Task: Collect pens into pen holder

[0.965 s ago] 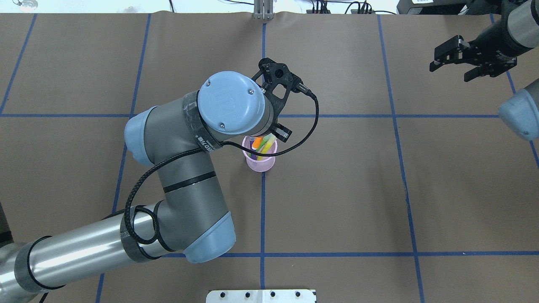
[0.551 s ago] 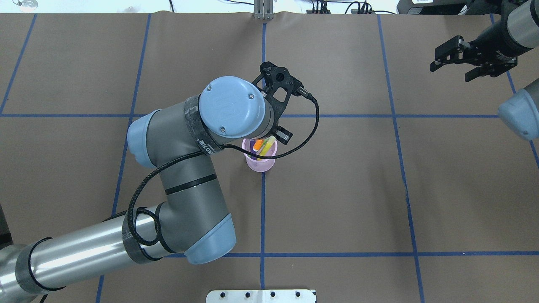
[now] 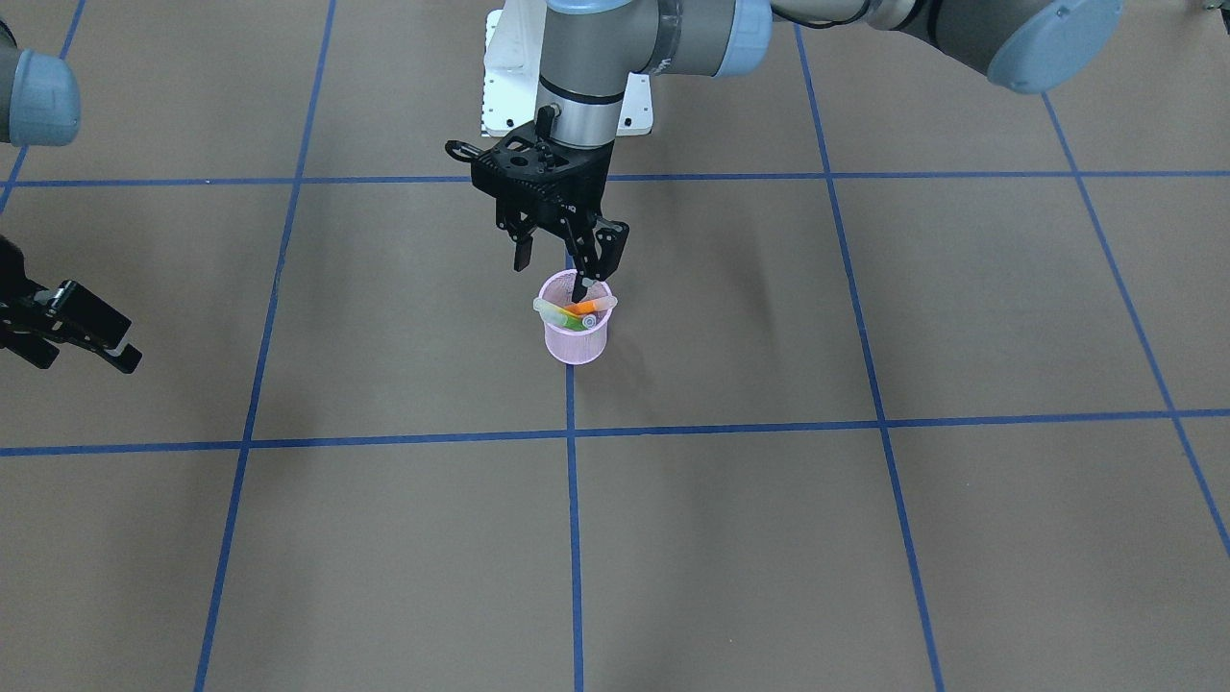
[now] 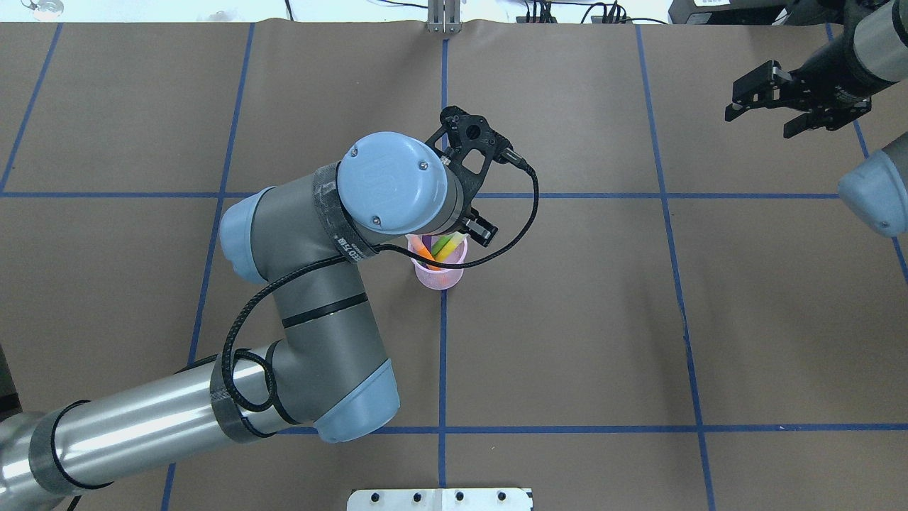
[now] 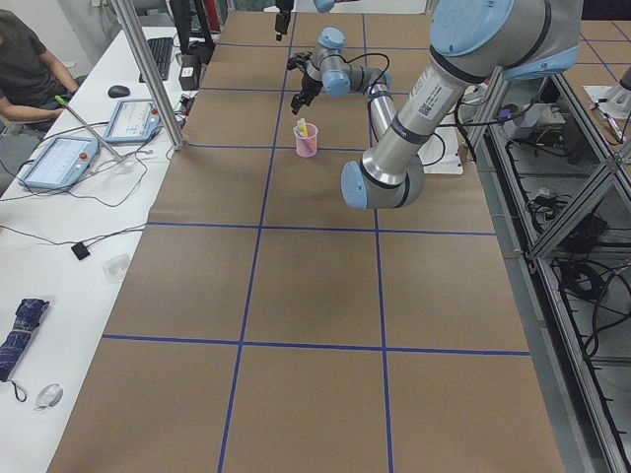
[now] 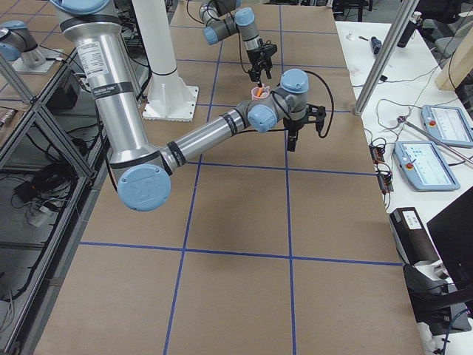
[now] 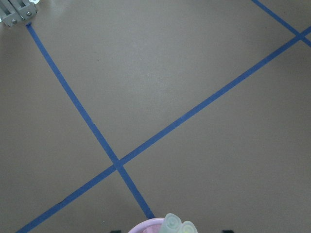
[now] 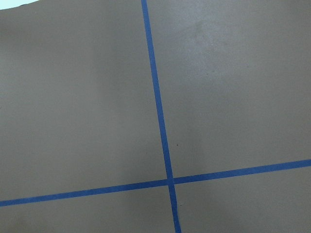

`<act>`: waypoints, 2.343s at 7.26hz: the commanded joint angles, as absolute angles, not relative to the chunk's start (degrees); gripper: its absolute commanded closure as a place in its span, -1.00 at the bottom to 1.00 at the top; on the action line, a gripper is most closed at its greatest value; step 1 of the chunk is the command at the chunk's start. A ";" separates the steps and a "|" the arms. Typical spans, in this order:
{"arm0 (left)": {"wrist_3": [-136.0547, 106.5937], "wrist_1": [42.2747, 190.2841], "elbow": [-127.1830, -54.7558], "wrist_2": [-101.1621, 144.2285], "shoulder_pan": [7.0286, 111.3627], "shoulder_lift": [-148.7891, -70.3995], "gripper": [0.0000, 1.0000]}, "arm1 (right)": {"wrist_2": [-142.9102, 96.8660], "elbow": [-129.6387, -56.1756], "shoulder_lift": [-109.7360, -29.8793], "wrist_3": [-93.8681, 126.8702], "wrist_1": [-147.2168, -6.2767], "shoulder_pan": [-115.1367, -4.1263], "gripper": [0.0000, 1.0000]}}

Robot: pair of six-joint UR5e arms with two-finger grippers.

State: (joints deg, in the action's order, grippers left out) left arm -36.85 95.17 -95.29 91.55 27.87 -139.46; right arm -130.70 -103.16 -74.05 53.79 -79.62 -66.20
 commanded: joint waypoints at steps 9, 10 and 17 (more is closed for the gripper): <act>-21.97 81.56 -107.12 124.97 64.37 -108.34 -0.99 | -128.84 -101.69 -77.41 44.45 -79.72 -70.90 -0.99; -20.75 81.56 -107.05 131.25 68.69 -104.71 -0.99 | -129.80 -101.69 -79.78 39.51 -80.15 -74.23 -0.99; 6.16 84.29 -102.22 141.51 95.10 -89.56 -0.99 | -134.47 -100.46 -91.76 5.18 -92.93 -87.88 -0.99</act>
